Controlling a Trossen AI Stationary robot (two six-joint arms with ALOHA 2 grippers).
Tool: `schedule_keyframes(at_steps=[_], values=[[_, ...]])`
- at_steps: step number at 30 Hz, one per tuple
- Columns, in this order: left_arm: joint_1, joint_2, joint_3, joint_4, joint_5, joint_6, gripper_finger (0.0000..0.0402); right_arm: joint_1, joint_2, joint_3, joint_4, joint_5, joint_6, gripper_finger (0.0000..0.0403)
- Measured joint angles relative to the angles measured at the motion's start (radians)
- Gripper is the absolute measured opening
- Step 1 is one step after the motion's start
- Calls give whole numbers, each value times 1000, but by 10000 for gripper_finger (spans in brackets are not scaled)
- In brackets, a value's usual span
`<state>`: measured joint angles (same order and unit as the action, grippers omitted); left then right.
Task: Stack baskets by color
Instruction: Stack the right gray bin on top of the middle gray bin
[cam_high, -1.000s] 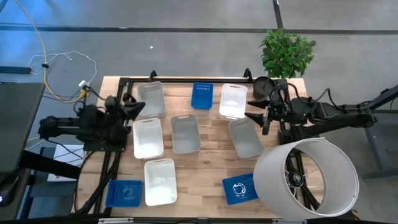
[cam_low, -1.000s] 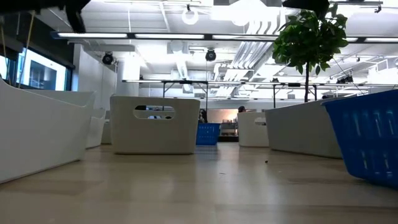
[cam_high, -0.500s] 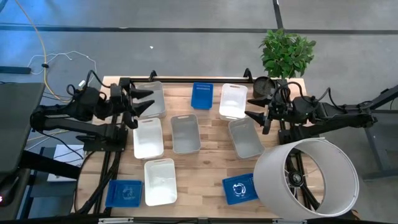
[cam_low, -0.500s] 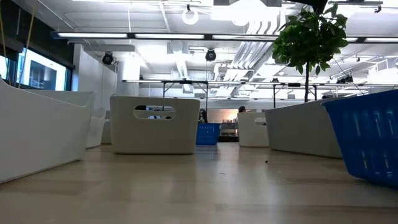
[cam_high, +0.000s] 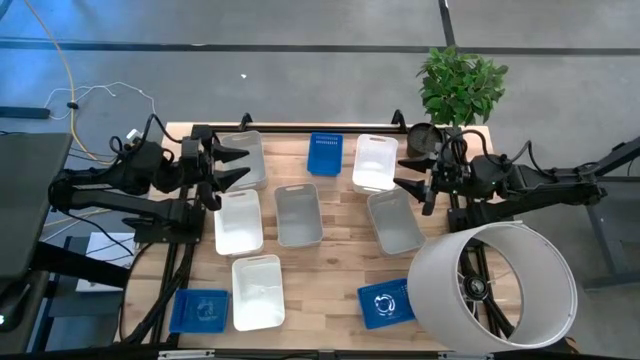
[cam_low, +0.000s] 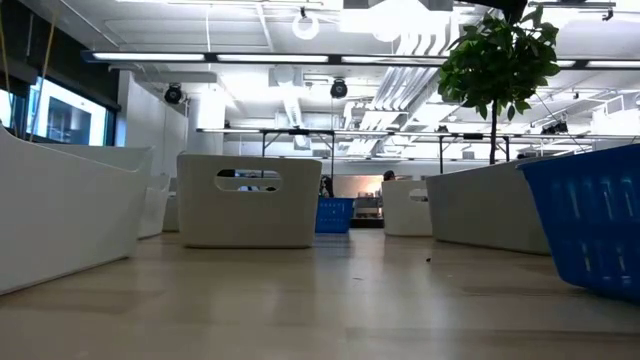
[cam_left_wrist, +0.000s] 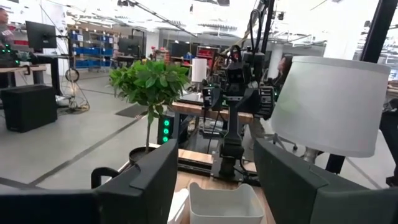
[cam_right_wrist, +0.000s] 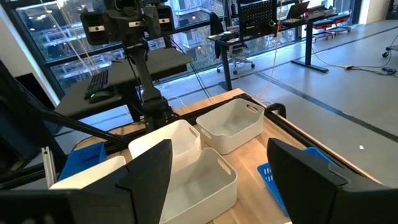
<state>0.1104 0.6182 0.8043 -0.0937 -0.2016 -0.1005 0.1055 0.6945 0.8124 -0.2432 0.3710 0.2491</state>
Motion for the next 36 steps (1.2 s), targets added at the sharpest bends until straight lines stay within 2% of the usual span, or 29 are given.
schedule_keyframes(at_steps=[8, 15, 20, 24, 32, 36], values=[[0, 0, 0, 0, 0, 0, 197, 0, 40, 0, -14, 2, -3, 252], [0, 0, 0, 0, 0, 0, 197, 0, 139, 0, -69, -125, 85, 252], [0, 0, 0, 0, 0, 0, 197, 0, 204, 0, -203, -218, 235, 252], [0, 0, 0, 0, 0, 0, 197, 0, 230, 0, -401, -272, 362, 252], [0, 1, 0, 0, -1, 0, 197, 0, 275, 0, -850, -245, 785, 252], [0, 1, 0, 0, -1, 0, 197, -1, 310, -23, -954, -169, 972, 252]])
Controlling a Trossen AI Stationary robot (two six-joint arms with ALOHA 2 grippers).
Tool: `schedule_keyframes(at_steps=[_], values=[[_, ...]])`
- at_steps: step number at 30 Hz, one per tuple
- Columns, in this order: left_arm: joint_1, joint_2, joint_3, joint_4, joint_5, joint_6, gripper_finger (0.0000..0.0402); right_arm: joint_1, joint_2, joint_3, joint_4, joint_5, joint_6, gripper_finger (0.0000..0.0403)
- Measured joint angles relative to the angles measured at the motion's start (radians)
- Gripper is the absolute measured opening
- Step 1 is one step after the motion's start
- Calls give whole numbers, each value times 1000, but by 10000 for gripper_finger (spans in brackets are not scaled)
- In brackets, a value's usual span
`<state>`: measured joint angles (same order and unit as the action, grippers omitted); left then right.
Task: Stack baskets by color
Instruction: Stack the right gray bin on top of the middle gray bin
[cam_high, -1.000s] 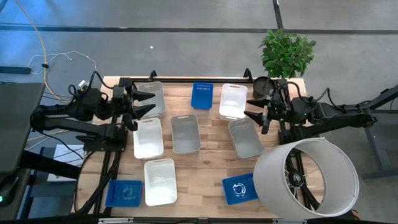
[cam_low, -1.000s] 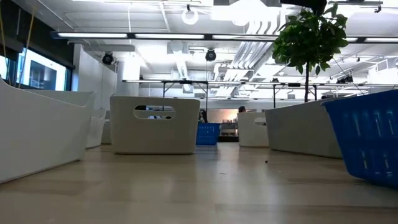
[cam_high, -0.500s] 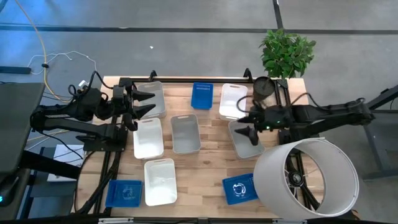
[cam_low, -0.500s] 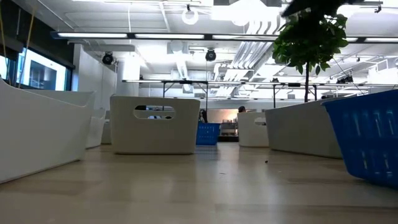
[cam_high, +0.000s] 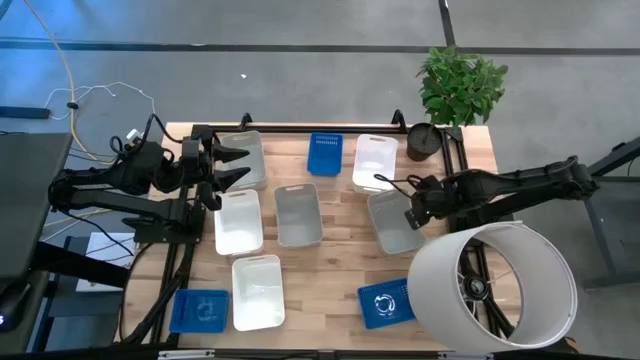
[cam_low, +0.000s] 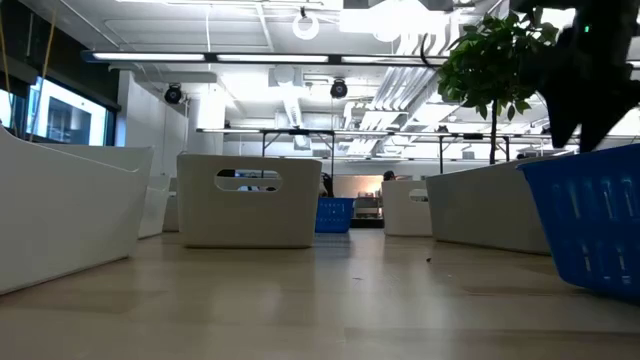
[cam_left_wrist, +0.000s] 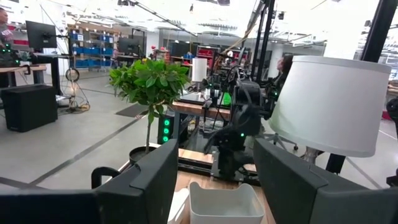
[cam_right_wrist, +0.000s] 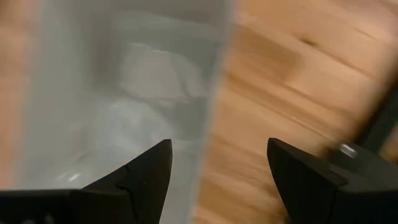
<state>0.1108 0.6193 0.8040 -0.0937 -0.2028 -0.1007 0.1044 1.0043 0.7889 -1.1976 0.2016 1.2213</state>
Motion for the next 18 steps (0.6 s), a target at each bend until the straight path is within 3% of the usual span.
schedule_keyframes(at_steps=[3, 7, 18], values=[[0, 0, 0, 0, 0, 0, 197, -11, 12, -53, 63, -5, 100, 252], [0, 0, 0, 0, -1, 0, 197, -25, 18, -133, 211, -60, 85, 252], [0, 7, 0, 0, -3, 0, 197, -87, 24, -206, 246, -19, 80, 252]])
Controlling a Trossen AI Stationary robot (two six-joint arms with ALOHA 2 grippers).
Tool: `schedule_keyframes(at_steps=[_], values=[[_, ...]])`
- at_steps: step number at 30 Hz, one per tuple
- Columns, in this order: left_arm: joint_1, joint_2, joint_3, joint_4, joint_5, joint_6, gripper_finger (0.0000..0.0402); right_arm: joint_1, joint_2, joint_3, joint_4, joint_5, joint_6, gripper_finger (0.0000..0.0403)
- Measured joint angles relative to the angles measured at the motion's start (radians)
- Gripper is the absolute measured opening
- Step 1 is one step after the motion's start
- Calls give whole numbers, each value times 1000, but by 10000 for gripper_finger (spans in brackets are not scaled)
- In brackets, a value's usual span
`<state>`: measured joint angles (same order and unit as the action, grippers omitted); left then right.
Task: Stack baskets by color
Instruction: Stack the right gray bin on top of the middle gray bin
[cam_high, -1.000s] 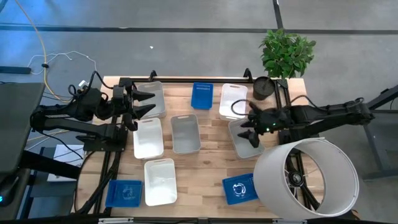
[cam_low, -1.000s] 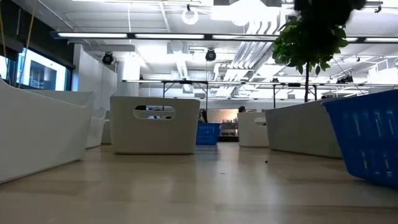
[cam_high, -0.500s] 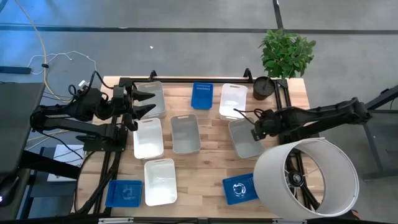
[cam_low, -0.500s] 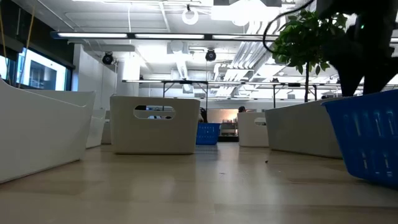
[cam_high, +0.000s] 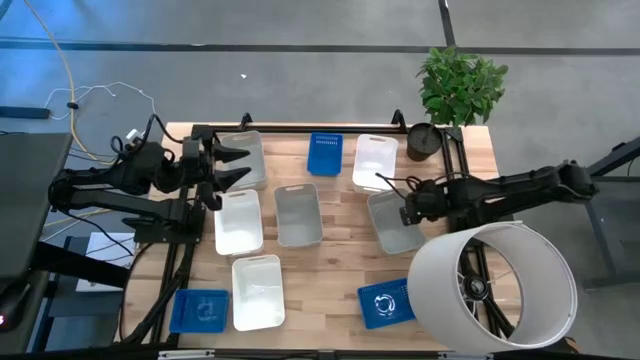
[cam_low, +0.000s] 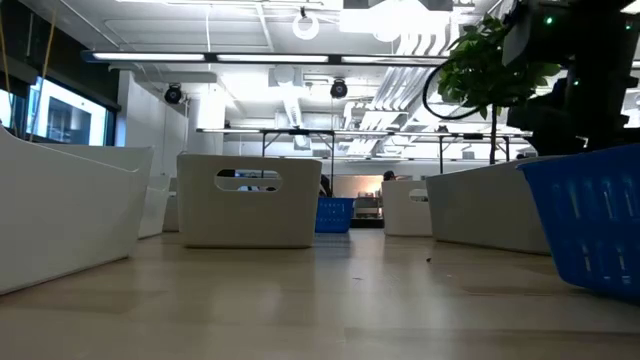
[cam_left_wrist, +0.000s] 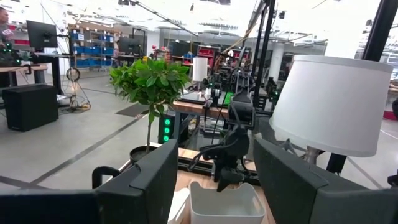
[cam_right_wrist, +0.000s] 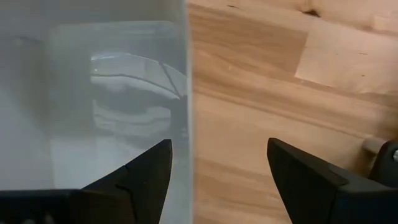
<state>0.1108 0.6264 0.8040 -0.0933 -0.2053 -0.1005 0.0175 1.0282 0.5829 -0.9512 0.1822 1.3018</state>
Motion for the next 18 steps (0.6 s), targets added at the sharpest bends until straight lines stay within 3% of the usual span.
schedule_keyframes(at_steps=[8, 18], values=[[0, 30, -1, 0, 0, 0, 197, -38, 0, -76, 148, -35, -1, 252], [0, 37, -1, 0, 0, 0, 197, -39, 0, -91, 143, 14, -5, 235]])
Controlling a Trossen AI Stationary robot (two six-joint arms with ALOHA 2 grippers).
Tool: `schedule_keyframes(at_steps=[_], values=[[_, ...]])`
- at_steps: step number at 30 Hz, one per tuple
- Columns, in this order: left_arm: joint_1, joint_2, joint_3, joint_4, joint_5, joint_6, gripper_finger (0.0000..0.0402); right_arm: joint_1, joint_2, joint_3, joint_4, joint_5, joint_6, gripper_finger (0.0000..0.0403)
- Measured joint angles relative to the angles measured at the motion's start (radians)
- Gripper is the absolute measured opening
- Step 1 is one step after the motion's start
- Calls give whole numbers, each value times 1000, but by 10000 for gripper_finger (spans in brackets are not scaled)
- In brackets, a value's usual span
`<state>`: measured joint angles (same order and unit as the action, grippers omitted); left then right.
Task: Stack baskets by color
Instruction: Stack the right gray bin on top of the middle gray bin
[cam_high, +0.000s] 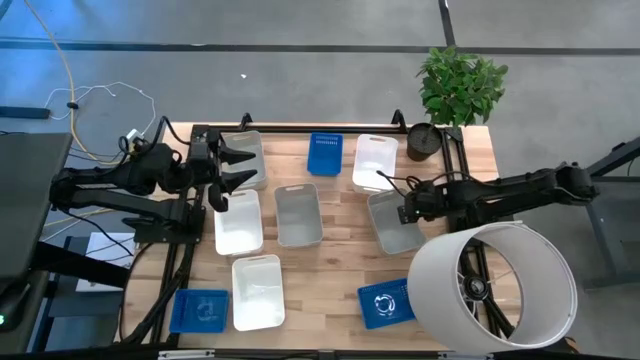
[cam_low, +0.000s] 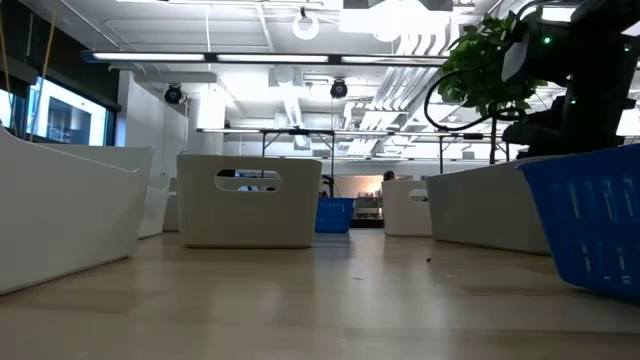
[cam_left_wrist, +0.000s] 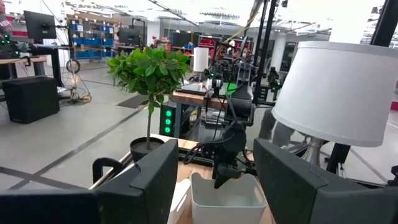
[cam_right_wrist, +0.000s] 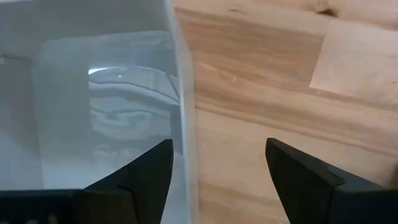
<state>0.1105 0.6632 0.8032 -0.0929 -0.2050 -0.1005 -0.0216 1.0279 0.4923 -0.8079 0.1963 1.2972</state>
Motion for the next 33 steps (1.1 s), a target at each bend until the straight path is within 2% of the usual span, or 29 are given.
schedule_keyframes(at_steps=[14, 19, 24, 33], values=[[0, 0, 0, 0, 0, 0, 197, 0, 96, 0, 11, -7, -19, 81], [0, 0, 0, 0, 0, 0, 197, 0, 94, 0, 43, -24, -39, 10], [0, 0, 0, 0, 0, 0, 197, 1, 71, 53, 41, -9, -64, 4], [0, 0, 0, 0, 0, 0, 197, 1, 44, 266, 54, 118, -154, 1]])
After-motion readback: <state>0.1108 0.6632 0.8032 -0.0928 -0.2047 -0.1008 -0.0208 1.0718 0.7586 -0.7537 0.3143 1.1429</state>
